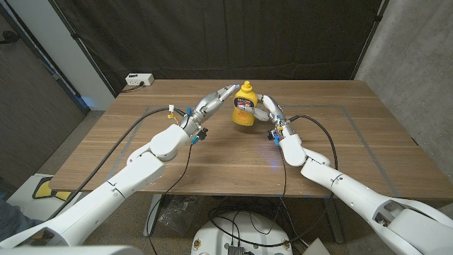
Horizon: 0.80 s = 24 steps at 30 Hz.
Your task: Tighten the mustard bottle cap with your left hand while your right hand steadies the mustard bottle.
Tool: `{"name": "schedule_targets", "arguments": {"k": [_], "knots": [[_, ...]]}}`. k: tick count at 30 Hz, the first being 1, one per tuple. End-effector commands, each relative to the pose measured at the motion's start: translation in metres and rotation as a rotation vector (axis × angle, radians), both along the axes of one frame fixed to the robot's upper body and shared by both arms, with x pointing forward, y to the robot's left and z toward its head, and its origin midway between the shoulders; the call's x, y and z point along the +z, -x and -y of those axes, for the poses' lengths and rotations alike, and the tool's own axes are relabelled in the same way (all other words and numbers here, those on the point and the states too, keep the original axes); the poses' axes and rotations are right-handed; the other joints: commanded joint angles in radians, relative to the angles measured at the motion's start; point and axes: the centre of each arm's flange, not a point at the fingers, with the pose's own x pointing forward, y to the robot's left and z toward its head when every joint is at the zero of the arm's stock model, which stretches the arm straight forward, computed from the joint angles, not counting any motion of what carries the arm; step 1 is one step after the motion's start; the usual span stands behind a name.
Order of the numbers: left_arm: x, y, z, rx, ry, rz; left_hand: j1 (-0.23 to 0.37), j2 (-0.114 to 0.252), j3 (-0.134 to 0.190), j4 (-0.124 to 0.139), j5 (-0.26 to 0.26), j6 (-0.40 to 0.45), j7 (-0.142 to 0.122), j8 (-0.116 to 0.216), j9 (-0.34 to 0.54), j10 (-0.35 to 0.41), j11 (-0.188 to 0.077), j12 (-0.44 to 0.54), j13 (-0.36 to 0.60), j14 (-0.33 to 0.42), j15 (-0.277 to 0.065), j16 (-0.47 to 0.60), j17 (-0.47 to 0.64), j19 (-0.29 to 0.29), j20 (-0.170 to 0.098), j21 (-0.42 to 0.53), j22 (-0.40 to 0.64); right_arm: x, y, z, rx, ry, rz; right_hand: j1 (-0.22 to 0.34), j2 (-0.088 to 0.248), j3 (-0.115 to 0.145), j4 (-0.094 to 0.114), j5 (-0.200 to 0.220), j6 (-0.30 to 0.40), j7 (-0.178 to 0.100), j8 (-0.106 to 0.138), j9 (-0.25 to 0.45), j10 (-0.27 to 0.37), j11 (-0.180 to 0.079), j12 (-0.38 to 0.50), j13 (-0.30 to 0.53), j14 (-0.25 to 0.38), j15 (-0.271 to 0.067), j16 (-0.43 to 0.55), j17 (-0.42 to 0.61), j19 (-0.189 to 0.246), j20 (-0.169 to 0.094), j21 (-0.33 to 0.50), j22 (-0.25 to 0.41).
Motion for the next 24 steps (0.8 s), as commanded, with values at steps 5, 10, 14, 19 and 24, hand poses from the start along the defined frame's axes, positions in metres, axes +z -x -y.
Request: {"name": "schedule_targets", "arguments": {"k": [5, 10, 14, 19, 24], "knots": [[0.008, -0.002, 0.009, -0.018, -0.031, 0.011, 0.002, 0.004, 0.004, -0.003, -0.007, 0.011, -0.003, 0.006, 0.002, -0.002, -0.003, -0.003, 0.002, -0.001, -0.004, -0.002, 0.002, -0.083, 0.001, 0.005, 0.001, 0.0, 0.002, 0.0, 0.006, 0.003, 0.006, 0.066, 0.074, 0.051, 0.042, -0.001, 0.04, -0.029, 0.0, 0.006, 0.012, 0.001, 0.001, 0.004, 0.01, -0.089, -0.002, 0.003, 0.006, -0.046, -0.001, 0.001], [0.012, -0.003, 0.013, -0.026, -0.051, 0.017, 0.003, 0.005, 0.004, -0.003, -0.007, 0.012, -0.002, 0.006, 0.002, 0.0, -0.004, -0.002, 0.002, 0.0, -0.004, -0.001, 0.002, -0.083, 0.001, 0.005, 0.002, 0.0, 0.003, 0.001, 0.006, 0.008, 0.013, 0.066, 0.074, 0.051, 0.042, -0.001, 0.04, -0.029, -0.001, 0.006, 0.013, 0.001, 0.0, 0.004, 0.01, -0.089, -0.002, 0.002, 0.006, -0.046, -0.001, 0.001], [0.014, -0.006, 0.017, -0.035, -0.063, 0.015, 0.003, 0.005, 0.004, -0.003, -0.007, 0.013, 0.003, 0.006, 0.002, -0.001, -0.004, -0.002, 0.002, -0.002, -0.004, -0.002, 0.002, -0.083, 0.001, 0.005, 0.002, 0.001, 0.005, 0.002, 0.005, 0.006, 0.022, 0.067, 0.074, 0.052, 0.041, -0.001, 0.04, -0.029, -0.002, 0.006, 0.013, 0.001, -0.001, 0.004, 0.011, -0.09, -0.002, 0.002, 0.006, -0.046, -0.001, 0.001], [0.018, -0.011, 0.021, -0.049, -0.088, 0.009, 0.004, 0.006, 0.005, -0.003, -0.007, 0.017, 0.005, 0.008, 0.002, -0.001, -0.003, -0.002, 0.002, 0.0, -0.004, -0.001, 0.002, -0.083, 0.001, 0.005, 0.002, 0.005, 0.008, 0.004, 0.003, 0.003, 0.039, 0.067, 0.073, 0.052, 0.041, -0.002, 0.039, -0.029, -0.003, 0.006, 0.013, 0.001, -0.002, 0.004, 0.01, -0.09, -0.002, 0.002, 0.006, -0.045, -0.002, 0.001], [0.025, -0.015, 0.026, -0.069, -0.107, 0.023, 0.005, 0.006, 0.005, -0.003, -0.008, 0.018, 0.01, 0.009, 0.002, 0.001, -0.002, -0.002, 0.002, 0.0, -0.005, -0.001, 0.002, -0.084, 0.0, 0.005, 0.002, 0.006, 0.01, 0.008, -0.002, -0.01, 0.044, 0.067, 0.073, 0.052, 0.041, -0.002, 0.042, -0.029, -0.003, 0.006, 0.013, 0.0, -0.003, 0.004, 0.011, -0.09, -0.003, 0.002, 0.007, -0.046, -0.002, 0.001]]}}
